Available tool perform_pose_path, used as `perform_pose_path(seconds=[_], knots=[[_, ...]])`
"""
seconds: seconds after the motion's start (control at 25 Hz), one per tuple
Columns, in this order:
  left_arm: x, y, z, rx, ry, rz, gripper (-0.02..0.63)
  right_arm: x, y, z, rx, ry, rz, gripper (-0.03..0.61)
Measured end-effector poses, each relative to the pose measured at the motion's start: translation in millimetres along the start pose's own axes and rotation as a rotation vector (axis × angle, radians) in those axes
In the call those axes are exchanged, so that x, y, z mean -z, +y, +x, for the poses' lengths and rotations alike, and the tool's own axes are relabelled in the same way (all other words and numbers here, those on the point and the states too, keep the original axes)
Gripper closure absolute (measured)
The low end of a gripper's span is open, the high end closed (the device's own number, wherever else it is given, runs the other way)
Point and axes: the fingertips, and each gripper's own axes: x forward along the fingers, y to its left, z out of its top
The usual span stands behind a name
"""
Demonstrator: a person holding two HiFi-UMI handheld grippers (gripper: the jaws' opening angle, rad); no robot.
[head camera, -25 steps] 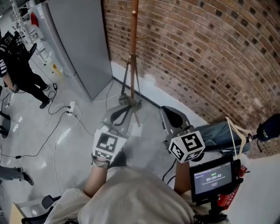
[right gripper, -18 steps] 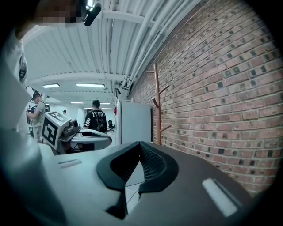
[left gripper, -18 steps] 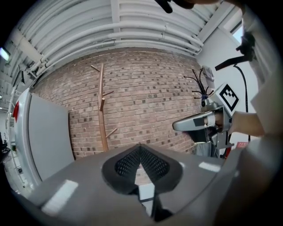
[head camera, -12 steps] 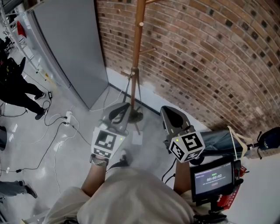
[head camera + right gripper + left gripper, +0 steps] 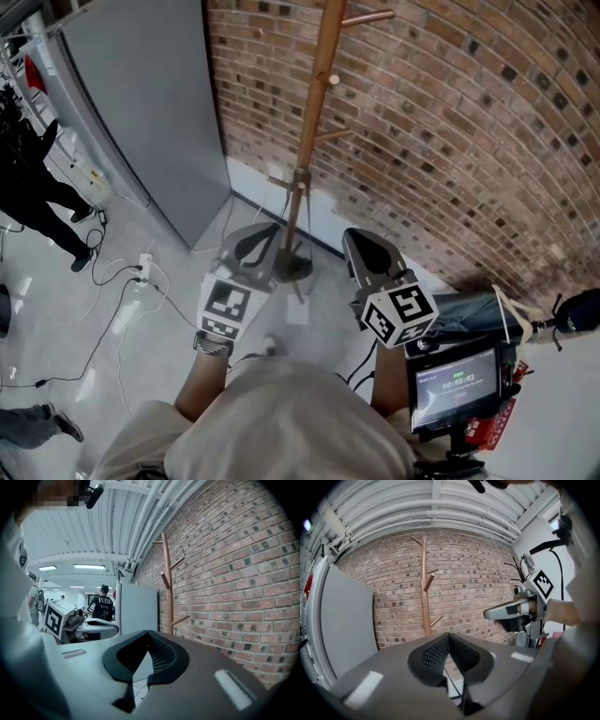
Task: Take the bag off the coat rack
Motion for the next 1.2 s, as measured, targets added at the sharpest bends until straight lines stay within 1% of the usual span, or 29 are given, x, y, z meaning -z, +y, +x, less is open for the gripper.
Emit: perform_pose_path(seconds=[0.36, 0.72, 0.84, 1.04, 1.2], knots=[[9.9, 35.5, 14.0, 0.022, 0.008, -0.02, 0.614, -0.7, -1.2, 35.8, 0.022, 0.019, 0.007, 0.576], [14.2, 45.1, 27.6, 0.049, -0.004, -0.04, 0.614, 5.2, -9.3, 48.3, 0.052, 0.059, 0.007, 0.575], [15.7, 47.7, 28.7, 0.042, -0.004, -0.044, 0.614, 8.4, -11.1, 51.9, 0.051, 0.071, 0.004, 0.575], [21.6, 49.8, 37.7, 0.027, 0.026, -0.049, 0.614, 10.7, -22.3, 57.1, 0.044, 0.065, 0.023, 0.575], [25.8, 50.6, 46.0, -0.006, 0.054, -0.045, 0.614, 16.7, -34.1, 65.3, 0.006, 0.063, 0.046, 0.575]])
